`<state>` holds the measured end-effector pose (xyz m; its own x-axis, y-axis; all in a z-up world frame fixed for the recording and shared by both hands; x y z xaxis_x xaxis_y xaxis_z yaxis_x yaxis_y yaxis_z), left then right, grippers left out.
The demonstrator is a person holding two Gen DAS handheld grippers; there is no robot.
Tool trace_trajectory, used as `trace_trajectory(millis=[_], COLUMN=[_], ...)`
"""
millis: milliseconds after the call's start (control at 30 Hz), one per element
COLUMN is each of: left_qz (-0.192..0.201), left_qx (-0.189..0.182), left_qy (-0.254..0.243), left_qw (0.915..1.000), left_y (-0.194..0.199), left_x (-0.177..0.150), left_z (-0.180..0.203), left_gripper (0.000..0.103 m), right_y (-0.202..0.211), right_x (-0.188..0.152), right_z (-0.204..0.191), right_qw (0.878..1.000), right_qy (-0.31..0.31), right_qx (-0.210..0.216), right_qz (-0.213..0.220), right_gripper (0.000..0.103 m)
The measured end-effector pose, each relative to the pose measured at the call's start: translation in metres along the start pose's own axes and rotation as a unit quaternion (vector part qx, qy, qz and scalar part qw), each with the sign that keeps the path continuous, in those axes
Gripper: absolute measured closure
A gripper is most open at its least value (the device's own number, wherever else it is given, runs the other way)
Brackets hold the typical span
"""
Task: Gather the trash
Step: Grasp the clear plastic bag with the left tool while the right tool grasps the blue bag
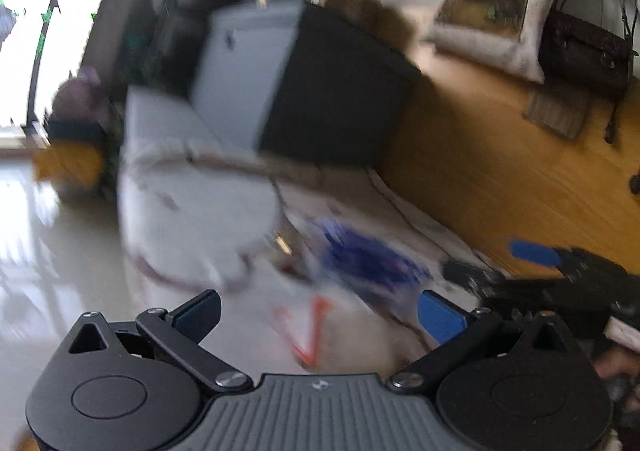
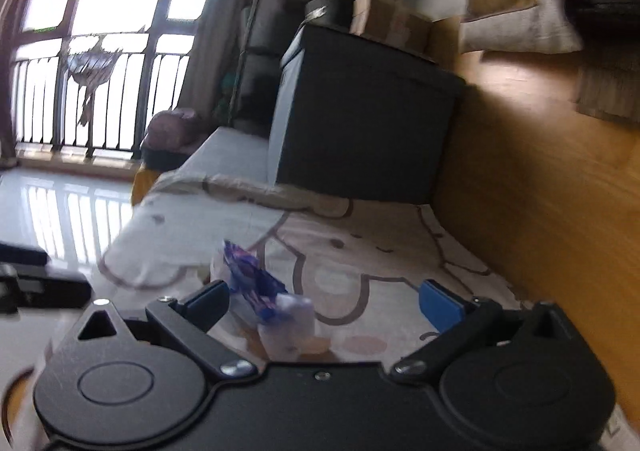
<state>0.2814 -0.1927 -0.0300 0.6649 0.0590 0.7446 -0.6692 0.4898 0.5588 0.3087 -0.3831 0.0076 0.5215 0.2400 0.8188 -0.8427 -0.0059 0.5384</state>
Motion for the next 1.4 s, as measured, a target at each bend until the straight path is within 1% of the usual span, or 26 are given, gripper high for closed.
trace_trajectory(millis=[33,67,133,167,267,300,333,400,467,500,533,567,633,733,867,900,1067,1167,1233,1400], left_qz=[-0.011,-0.018,-0.019,-0.015,0.0,0.009,0.014,0.014,0.004,-0.006,-0.016,-0.027,-0.034,-0.047,-0.061,-0.067,-0.1,-0.112,-0.112,-0.103], left_qx=[-0.016,-0.025,-0.034,-0.035,-0.019,-0.014,-0.014,-0.026,-0.04,-0.051,-0.06,-0.068,-0.074,-0.101,-0.129,-0.138,-0.177,-0.202,-0.197,-0.151], left_qy=[0.01,0.018,0.028,0.025,-0.022,-0.047,-0.065,-0.09,-0.098,-0.094,-0.089,-0.081,-0.076,-0.075,-0.084,-0.082,-0.081,-0.074,-0.077,-0.049], left_qw=[0.9998,0.9994,0.9989,0.999,0.9996,0.9988,0.9977,0.9955,0.9944,0.9942,0.9941,0.9941,0.9937,0.9909,0.9862,0.9848,0.9759,0.9702,0.971,0.9819], left_y=[-0.01,-0.018,-0.029,-0.032,-0.037,-0.038,-0.038,-0.041,-0.047,-0.051,-0.054,-0.057,-0.057,-0.05,-0.036,-0.034,-0.023,-0.016,-0.013,-0.016], left_x=[-0.006,-0.011,-0.019,-0.021,-0.016,-0.013,-0.009,-0.005,0.0,0.001,0.0,-0.001,-0.005,-0.014,-0.03,-0.034,-0.055,-0.065,-0.07,-0.072], left_z=[0.0,0.0,-0.001,-0.001,-0.001,0.0,0.0,-0.001,-0.002,-0.004,-0.005,-0.006,-0.006,0.0,0.013,0.016,0.038,0.049,0.055,0.048], left_gripper=[0.0,0.001,0.002,0.003,0.008,0.008,0.01,0.016,0.024,0.025,0.031,0.034,0.037,0.043,0.044,0.044,0.045,0.045,0.045,0.045], right_y=[-0.004,-0.008,-0.014,-0.018,-0.026,-0.03,-0.035,-0.042,-0.051,-0.054,-0.058,-0.06,-0.06,-0.055,-0.038,-0.033,-0.003,0.016,0.026,0.037], right_x=[-0.001,-0.001,-0.001,-0.002,0.001,0.002,0.003,0.006,0.006,0.005,0.003,0.002,-0.001,-0.004,-0.006,-0.007,-0.011,-0.021,-0.03,-0.058], right_z=[0.0,-0.003,-0.007,-0.01,-0.016,-0.017,-0.018,-0.02,-0.021,-0.022,-0.022,-0.021,-0.018,-0.009,0.008,0.013,0.038,0.046,0.048,0.043], right_qw=[1.0,1.0,0.999,0.998,0.997,0.997,0.997,0.996,0.996,0.995,0.995,0.995,0.995,0.995,0.997,0.997,0.996,0.995,0.995,0.991], right_qy=[0.007,0.017,0.038,0.049,0.068,0.071,0.071,0.067,0.064,0.064,0.063,0.061,0.056,0.045,0.018,0.01,-0.031,-0.047,-0.055,-0.099], right_qx=[0.008,0.014,0.021,0.024,0.03,0.03,0.031,0.039,0.041,0.039,0.037,0.035,0.026,0.012,-0.014,-0.021,-0.049,-0.048,-0.045,-0.031], right_qz=[-0.005,-0.009,-0.015,-0.016,-0.02,-0.022,-0.025,-0.036,-0.049,-0.058,-0.067,-0.076,-0.08,-0.085,-0.077,-0.075,-0.065,-0.069,-0.073,-0.089], right_gripper=[0.009,0.009,0.009,0.009,0.012,0.017,0.021,0.024,0.031,0.041,0.051,0.056,0.067,0.075,0.08,0.085,0.086,0.087,0.088,0.088])
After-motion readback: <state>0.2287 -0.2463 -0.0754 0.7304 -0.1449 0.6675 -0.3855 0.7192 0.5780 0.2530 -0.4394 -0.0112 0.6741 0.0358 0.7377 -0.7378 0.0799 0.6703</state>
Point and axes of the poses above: each gripper's, at about its wrist camera, not at the fingertips, and y roughly against the way its jaws point, z to its right, x to its top, the point moved 7 cm from there along -y, roughly the way its jaws point, and after that the axes turned 10 degrees about -z, right-handed, at the moved point
